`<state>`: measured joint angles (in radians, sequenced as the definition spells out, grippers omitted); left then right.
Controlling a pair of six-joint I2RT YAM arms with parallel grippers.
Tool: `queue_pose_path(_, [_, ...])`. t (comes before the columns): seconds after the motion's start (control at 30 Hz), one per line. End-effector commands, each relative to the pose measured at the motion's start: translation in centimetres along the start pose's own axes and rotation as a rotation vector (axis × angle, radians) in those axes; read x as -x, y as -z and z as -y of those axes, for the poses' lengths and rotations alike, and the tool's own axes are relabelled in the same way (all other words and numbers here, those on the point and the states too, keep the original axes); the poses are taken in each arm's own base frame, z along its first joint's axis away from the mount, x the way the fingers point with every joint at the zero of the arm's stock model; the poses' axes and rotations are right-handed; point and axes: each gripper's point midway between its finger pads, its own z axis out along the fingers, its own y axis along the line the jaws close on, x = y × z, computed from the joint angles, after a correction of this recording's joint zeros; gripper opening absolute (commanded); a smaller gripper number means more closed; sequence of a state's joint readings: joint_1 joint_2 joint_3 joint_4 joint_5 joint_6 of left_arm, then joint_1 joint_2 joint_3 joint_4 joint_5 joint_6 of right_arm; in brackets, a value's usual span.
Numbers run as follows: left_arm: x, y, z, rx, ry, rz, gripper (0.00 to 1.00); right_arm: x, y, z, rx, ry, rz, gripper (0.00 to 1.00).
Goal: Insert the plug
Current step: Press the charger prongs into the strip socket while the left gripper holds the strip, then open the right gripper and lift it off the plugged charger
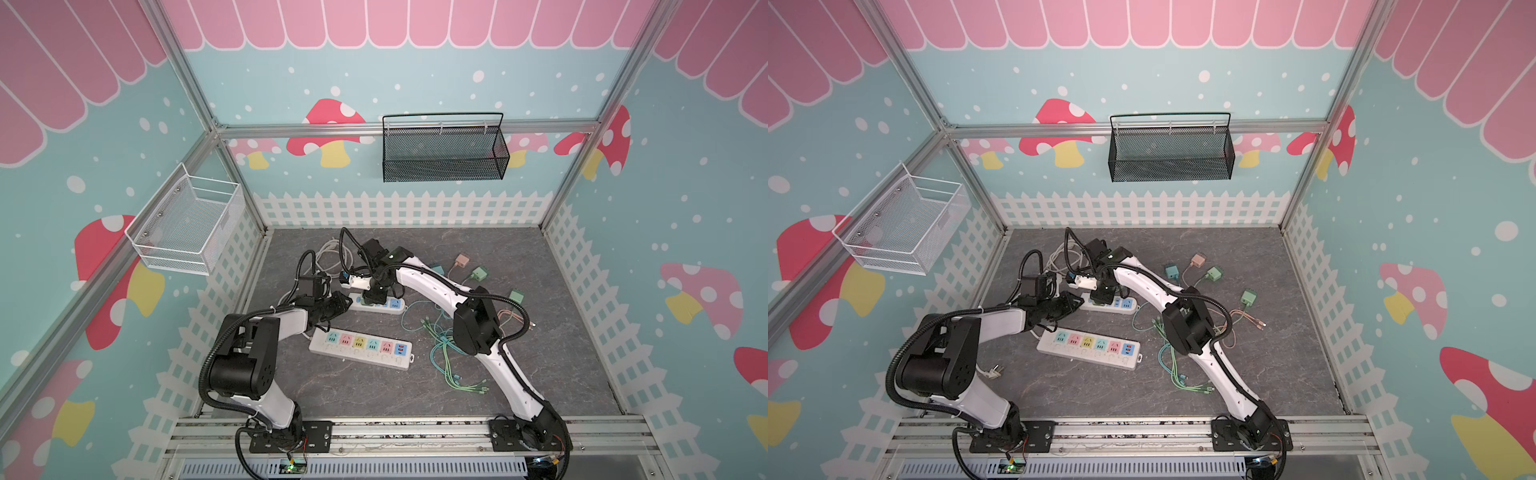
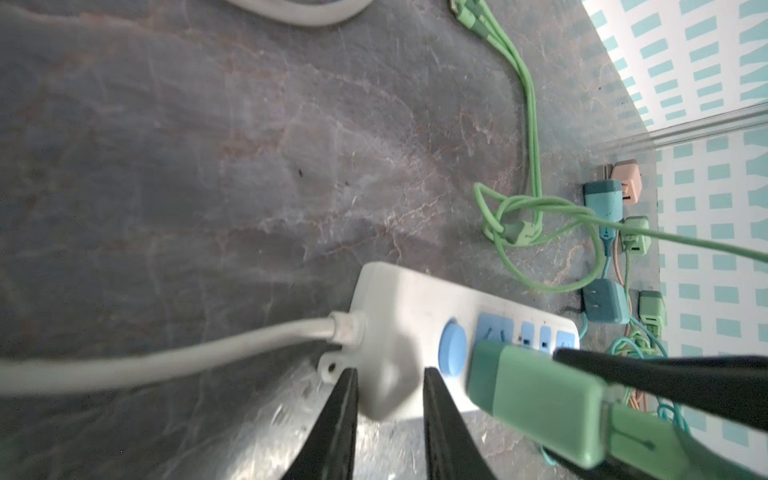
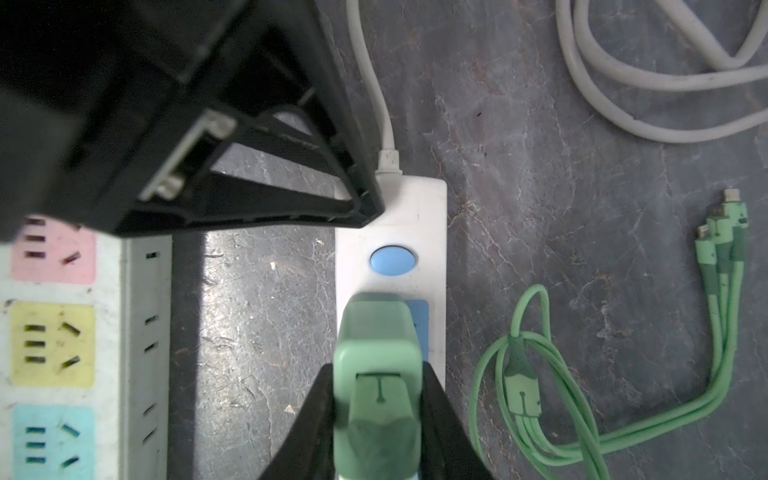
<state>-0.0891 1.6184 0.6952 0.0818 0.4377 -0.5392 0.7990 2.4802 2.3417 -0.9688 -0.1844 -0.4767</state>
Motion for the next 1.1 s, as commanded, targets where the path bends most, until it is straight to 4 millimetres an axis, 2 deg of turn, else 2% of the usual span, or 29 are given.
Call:
queue_pose_path(0.0, [-1.0, 1.4, 0.2, 0.038, 0.012, -0.028, 0.30, -2.1, -2.6, -1.5, 0.066, -0.023, -0.060, 0.16])
queue_pose_path(0.1, [-0.7, 2.3, 0.3, 0.061, 0.016, -0.012, 0.32, -1.9, -1.9, -1.3, 0.056, -0.026, -0.052, 0.19])
queue_pose_path(0.37, [-0.3, 3.6, -0.2, 0.114, 0.023, 0.017, 0.43, -0.9, 0.0, -1.4, 0.064, -0.029, 0.000, 0.37])
queue_pose_path(0.53, [0.0, 4.1, 0.0, 0.110, 0.029, 0.023, 0.44, -0.9, 0.9, -1.7, 0.079, -0.051, 0.012, 0.46])
queue_pose_path(0.7, [0.5, 4.8, 0.4, 0.111, 0.019, 0.038, 0.45, -1.3, 2.0, -1.8, 0.088, -0.082, 0.024, 0.50])
queue_pose_path(0.8, [0.7, 5.2, 0.5, 0.111, 0.015, 0.042, 0.45, -1.7, 2.7, -2.4, 0.104, -0.079, 0.027, 0.54])
queue_pose_path(0.83, [0.8, 5.3, 0.5, 0.110, 0.018, 0.046, 0.46, -1.7, 3.0, -2.8, 0.115, -0.072, 0.033, 0.62])
queue_pose_path(0.87, [0.8, 5.4, 0.6, 0.103, 0.020, 0.048, 0.48, -1.9, 3.1, -3.1, 0.127, -0.068, 0.037, 0.65])
queue_pose_path(1.07, [1.3, 6.2, 0.8, 0.071, 0.036, 0.062, 0.52, -1.8, 4.7, -5.3, 0.200, -0.025, 0.087, 0.77])
